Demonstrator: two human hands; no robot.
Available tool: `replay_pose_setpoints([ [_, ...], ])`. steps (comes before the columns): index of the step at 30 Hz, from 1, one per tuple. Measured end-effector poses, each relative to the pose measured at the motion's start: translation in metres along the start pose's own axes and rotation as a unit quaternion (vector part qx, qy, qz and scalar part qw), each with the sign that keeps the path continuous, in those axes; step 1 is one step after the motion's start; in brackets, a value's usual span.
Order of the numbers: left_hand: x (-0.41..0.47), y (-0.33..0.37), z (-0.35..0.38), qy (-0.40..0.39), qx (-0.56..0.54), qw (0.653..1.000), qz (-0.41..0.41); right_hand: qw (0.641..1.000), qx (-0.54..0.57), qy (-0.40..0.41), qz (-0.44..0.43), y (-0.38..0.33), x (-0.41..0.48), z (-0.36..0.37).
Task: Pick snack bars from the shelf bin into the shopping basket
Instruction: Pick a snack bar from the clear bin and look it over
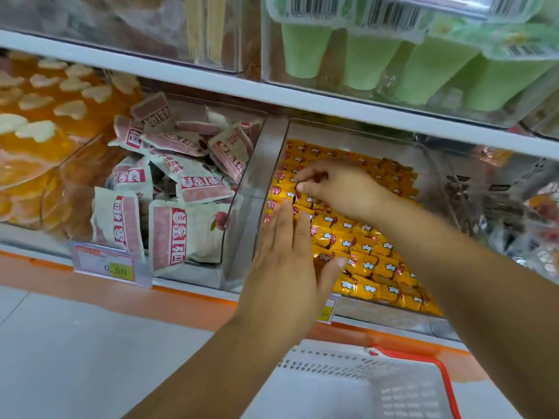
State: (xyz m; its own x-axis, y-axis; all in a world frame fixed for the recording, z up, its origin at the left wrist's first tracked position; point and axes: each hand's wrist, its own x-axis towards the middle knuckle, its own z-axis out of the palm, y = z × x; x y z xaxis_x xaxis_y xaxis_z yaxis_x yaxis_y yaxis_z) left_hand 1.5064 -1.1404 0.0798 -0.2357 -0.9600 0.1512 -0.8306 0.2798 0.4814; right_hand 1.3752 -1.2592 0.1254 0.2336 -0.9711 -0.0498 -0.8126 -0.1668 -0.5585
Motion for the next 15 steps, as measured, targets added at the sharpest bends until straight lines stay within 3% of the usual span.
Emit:
replay_pose_setpoints([
  [4, 0.013, 0.002, 0.002, -0.051, 0.042, 0.998, -0.022, 0.997, -0.061, -0.035, 0.020, -0.007, 0.011, 0.009],
  [8, 0.015, 0.003, 0.003, -0.090, 0.070, 0.993, -0.030, 0.998, -0.052, -0.014, 0.010, -0.008, 0.009, 0.013],
  [15, 0.014, 0.001, 0.005, -0.064, 0.031, 0.997, -0.031, 0.985, 0.144, 0.099, 0.011, -0.006, -0.016, 0.006],
])
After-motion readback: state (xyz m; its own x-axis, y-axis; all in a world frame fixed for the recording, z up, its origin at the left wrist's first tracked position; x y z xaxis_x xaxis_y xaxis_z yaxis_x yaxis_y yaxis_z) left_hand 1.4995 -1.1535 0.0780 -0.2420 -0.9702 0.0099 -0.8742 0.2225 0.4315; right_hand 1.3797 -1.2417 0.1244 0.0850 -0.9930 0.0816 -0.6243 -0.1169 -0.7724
